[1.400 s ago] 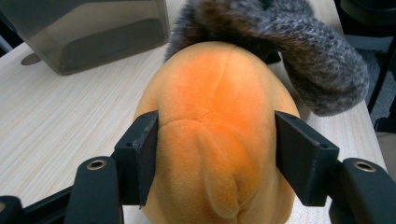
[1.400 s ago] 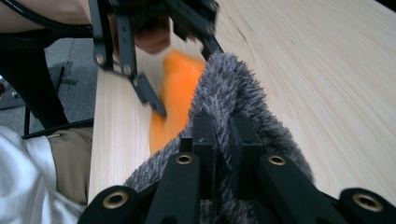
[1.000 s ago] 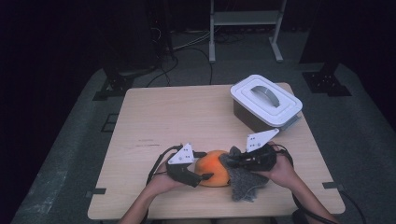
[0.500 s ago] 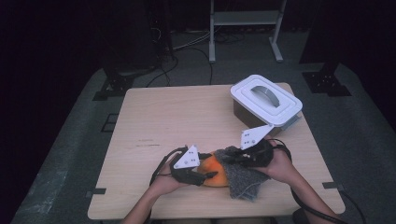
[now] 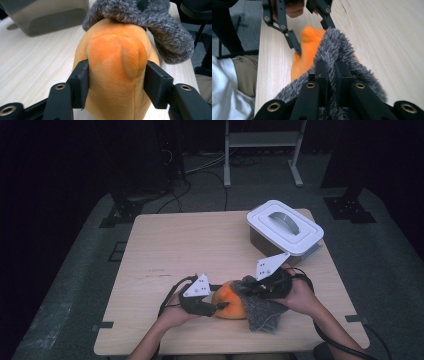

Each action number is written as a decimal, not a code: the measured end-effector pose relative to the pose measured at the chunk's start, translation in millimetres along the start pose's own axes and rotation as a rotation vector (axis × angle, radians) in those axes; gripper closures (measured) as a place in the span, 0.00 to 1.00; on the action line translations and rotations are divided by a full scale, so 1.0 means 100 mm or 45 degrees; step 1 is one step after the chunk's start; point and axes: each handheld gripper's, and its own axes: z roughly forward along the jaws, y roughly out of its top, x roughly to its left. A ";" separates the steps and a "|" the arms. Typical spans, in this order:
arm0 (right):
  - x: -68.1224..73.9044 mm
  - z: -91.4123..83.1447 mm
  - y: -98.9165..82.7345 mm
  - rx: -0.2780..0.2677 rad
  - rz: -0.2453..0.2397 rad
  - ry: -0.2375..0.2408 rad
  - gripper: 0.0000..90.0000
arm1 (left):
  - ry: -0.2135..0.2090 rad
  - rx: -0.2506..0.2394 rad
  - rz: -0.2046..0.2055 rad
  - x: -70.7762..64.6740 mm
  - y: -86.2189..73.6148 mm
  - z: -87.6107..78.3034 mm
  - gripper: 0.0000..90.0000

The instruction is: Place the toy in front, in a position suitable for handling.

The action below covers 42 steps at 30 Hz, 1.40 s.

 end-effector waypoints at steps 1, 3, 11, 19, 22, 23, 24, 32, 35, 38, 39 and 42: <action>0.02 0.00 0.06 0.006 -0.029 0.001 0.91 | 0.009 -0.003 0.009 -0.01 0.01 0.00 0.49; 0.07 0.01 0.18 0.021 -0.086 0.006 0.91 | 0.014 -0.007 0.028 -0.04 0.04 0.02 0.49; 0.06 0.15 0.22 0.070 -0.090 0.038 0.91 | 0.028 0.004 0.021 0.00 -0.02 -0.02 0.50; 0.01 0.05 0.05 0.061 -0.039 0.027 0.91 | 0.021 0.000 0.020 0.00 0.00 0.02 0.49; 0.05 0.06 0.14 0.037 -0.067 0.035 0.91 | 0.010 -0.010 0.032 -0.03 0.01 0.03 0.49; 0.07 0.08 0.18 0.036 -0.068 0.037 0.91 | 0.011 -0.009 0.040 -0.03 0.01 0.03 0.49; 0.06 0.10 0.20 0.036 -0.086 0.038 0.91 | 0.013 -0.006 0.045 -0.03 0.00 0.02 0.49; -0.02 0.11 0.04 0.015 0.000 0.048 0.91 | -0.012 -0.005 0.011 0.04 -0.12 -0.03 0.49; -0.07 0.06 -0.13 0.017 0.051 0.031 0.91 | -0.021 -0.002 -0.003 0.07 -0.15 -0.04 0.48; -0.11 0.05 -0.28 0.007 0.096 0.027 0.91 | -0.022 0.006 -0.021 0.10 -0.17 -0.06 0.47; -0.12 0.05 -0.33 0.011 0.121 0.028 0.91 | -0.024 0.009 -0.022 0.11 -0.18 -0.06 0.47; -0.14 0.06 -0.45 -0.012 0.167 0.045 0.91 | -0.032 0.012 -0.035 0.13 -0.20 -0.07 0.47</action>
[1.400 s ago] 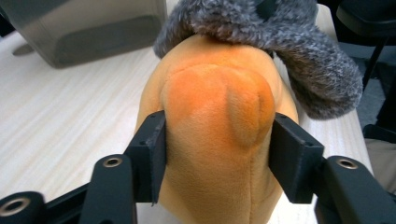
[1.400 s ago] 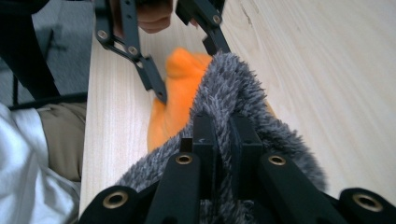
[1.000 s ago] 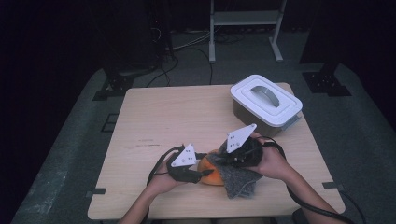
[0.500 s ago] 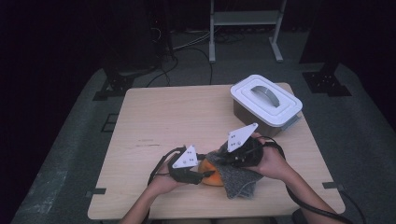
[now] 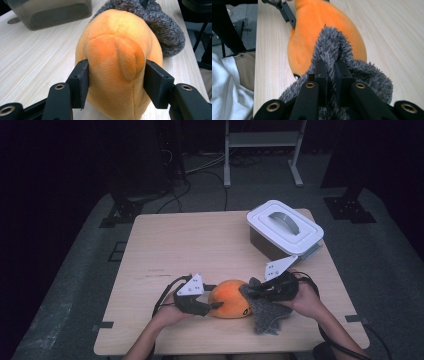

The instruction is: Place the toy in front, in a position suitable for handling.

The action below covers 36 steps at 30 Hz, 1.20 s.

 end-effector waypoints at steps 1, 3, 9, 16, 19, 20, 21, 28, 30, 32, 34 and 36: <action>-0.01 0.00 -0.04 -0.003 0.011 0.005 0.91 | -0.001 0.001 0.000 0.00 0.00 0.00 0.47; -0.02 -0.01 -0.06 -0.002 0.027 0.011 0.91 | -0.008 0.002 -0.001 0.00 0.00 0.00 0.47; 0.00 -0.03 0.14 -0.041 -0.018 0.000 0.91 | -0.019 0.008 -0.005 0.01 -0.03 -0.02 0.46; -0.04 0.05 0.11 -0.059 0.014 0.039 0.91 | -0.032 0.013 -0.032 0.03 -0.07 -0.06 0.43; 0.01 0.09 0.05 -0.069 0.023 0.035 0.91 | -0.046 0.029 -0.064 0.03 -0.03 -0.04 0.32; 0.04 0.10 0.05 -0.067 0.010 0.033 0.91 | -0.055 0.037 -0.064 0.03 -0.01 -0.03 0.28; 0.07 0.12 0.06 -0.067 -0.003 0.037 0.91 | -0.065 0.033 -0.067 0.02 0.02 -0.03 0.26; 0.22 0.16 0.08 -0.051 -0.073 0.041 0.91 | -0.080 0.022 -0.056 -0.02 0.10 -0.02 0.28; 0.21 0.14 0.04 -0.068 -0.049 0.048 0.91 | -0.051 0.033 -0.017 -0.04 0.10 -0.03 0.39; 0.17 0.11 -0.02 -0.094 -0.013 0.061 0.91 | -0.029 0.038 -0.003 -0.06 0.11 -0.04 0.46; 0.13 0.10 -0.09 -0.110 0.024 0.070 0.91 | -0.033 0.042 0.003 -0.05 0.10 -0.04 0.48; 0.11 0.09 -0.15 -0.117 0.052 0.071 0.91 | -0.039 0.034 -0.008 -0.03 0.08 -0.04 0.48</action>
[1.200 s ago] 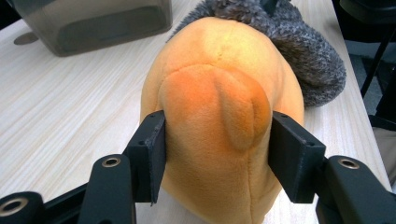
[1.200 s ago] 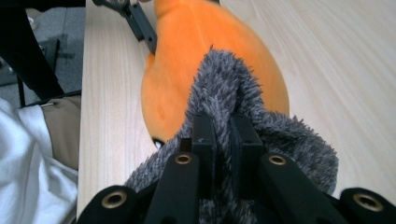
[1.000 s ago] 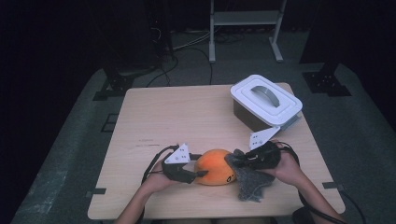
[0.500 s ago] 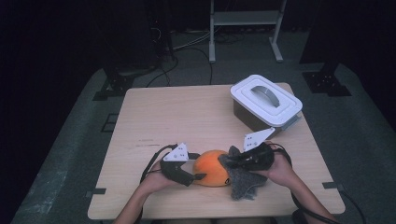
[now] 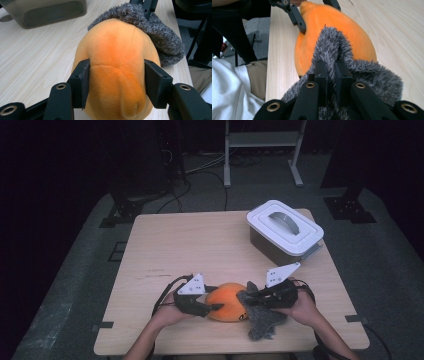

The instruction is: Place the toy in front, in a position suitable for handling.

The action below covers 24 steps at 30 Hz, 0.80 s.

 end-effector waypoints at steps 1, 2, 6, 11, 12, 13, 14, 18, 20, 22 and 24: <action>-0.01 -0.01 -0.03 0.002 0.006 -0.005 0.91 | 0.002 -0.002 -0.005 0.01 -0.01 0.00 0.49; -0.01 -0.02 -0.05 0.006 0.016 -0.008 0.91 | 0.000 -0.004 -0.005 0.01 -0.01 -0.01 0.49; -0.04 -0.05 -0.11 0.037 0.036 -0.023 0.91 | 0.010 -0.010 -0.024 0.02 -0.02 0.00 0.48; -0.08 -0.07 -0.08 0.083 0.031 -0.039 0.91 | 0.008 -0.009 -0.028 0.03 -0.03 -0.01 0.48; -0.09 -0.07 -0.07 0.087 0.025 -0.039 0.91 | 0.007 -0.008 -0.027 0.03 -0.03 -0.01 0.48; -0.09 -0.07 -0.05 0.088 0.026 -0.038 0.91 | 0.008 -0.007 -0.028 0.03 -0.03 -0.01 0.47; -0.10 -0.07 -0.03 0.085 0.023 -0.040 0.90 | 0.007 -0.011 -0.031 0.04 -0.04 -0.01 0.47; -0.10 -0.06 0.13 0.073 -0.022 -0.050 0.90 | 0.004 -0.019 -0.045 0.05 -0.07 -0.04 0.47; -0.11 -0.04 0.21 0.059 -0.035 -0.046 0.90 | 0.000 -0.021 -0.042 0.04 -0.07 -0.04 0.46; -0.14 -0.03 0.26 0.029 -0.027 -0.035 0.90 | -0.007 -0.021 -0.031 0.03 -0.07 -0.04 0.46; -0.16 -0.01 0.29 0.003 -0.012 -0.020 0.90 | -0.008 -0.013 -0.029 0.03 -0.06 -0.04 0.44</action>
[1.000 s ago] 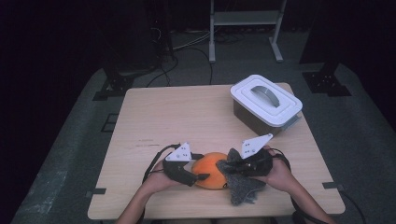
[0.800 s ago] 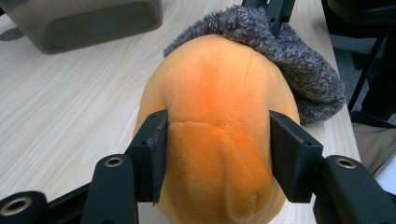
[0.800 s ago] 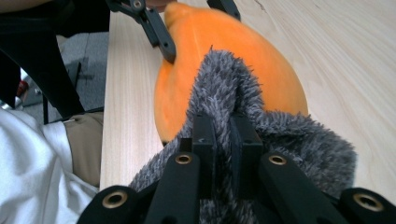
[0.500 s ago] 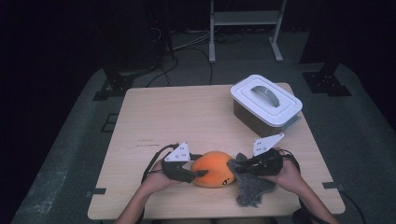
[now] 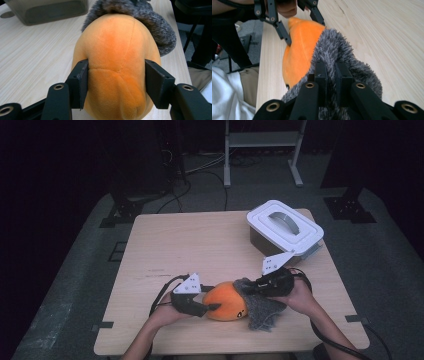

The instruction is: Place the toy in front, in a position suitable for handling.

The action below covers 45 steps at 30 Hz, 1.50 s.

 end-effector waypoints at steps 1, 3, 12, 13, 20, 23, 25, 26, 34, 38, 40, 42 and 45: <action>0.00 0.03 0.00 0.004 0.003 0.009 0.90 | -0.003 0.002 -0.005 0.00 0.00 0.00 0.42; 0.02 0.06 -0.02 0.007 0.001 0.023 0.90 | -0.013 0.012 -0.015 0.01 0.02 0.01 0.35; 0.20 0.11 -0.15 0.022 -0.022 0.094 0.90 | -0.045 0.065 -0.013 -0.06 0.15 0.12 0.20; 0.21 0.10 -0.16 0.023 -0.024 0.090 0.90 | -0.034 0.067 -0.005 -0.06 0.15 0.12 0.26; 0.08 -0.04 -0.30 -0.037 0.065 0.074 0.91 | 0.124 0.000 0.147 -0.14 0.22 0.13 0.54; 0.04 -0.10 -0.20 -0.028 0.043 0.016 0.91 | 0.220 -0.032 0.207 -0.13 0.27 0.16 0.55; 0.03 -0.14 -0.10 -0.055 0.025 0.006 0.91 | 0.251 -0.068 0.222 -0.12 0.27 0.16 0.55; 0.02 -0.14 -0.04 -0.064 0.013 0.005 0.91 | 0.248 -0.082 0.215 -0.11 0.26 0.17 0.55; 0.00 0.13 0.03 -0.001 -0.006 0.035 0.90 | 0.148 -0.057 0.047 -0.02 0.15 0.11 0.29; 0.10 0.21 -0.02 0.021 -0.037 0.073 0.90 | 0.119 -0.095 0.003 0.01 0.18 0.01 0.23; 0.15 0.22 -0.03 0.026 -0.059 0.065 0.90 | 0.102 -0.068 -0.015 0.02 0.17 0.02 0.23; 0.17 0.20 -0.05 0.033 -0.073 0.057 0.90 | 0.070 -0.041 -0.032 0.03 0.14 0.05 0.27; 0.17 0.15 -0.12 0.032 -0.055 0.048 0.90 | 0.044 -0.037 -0.042 0.02 0.10 0.08 0.33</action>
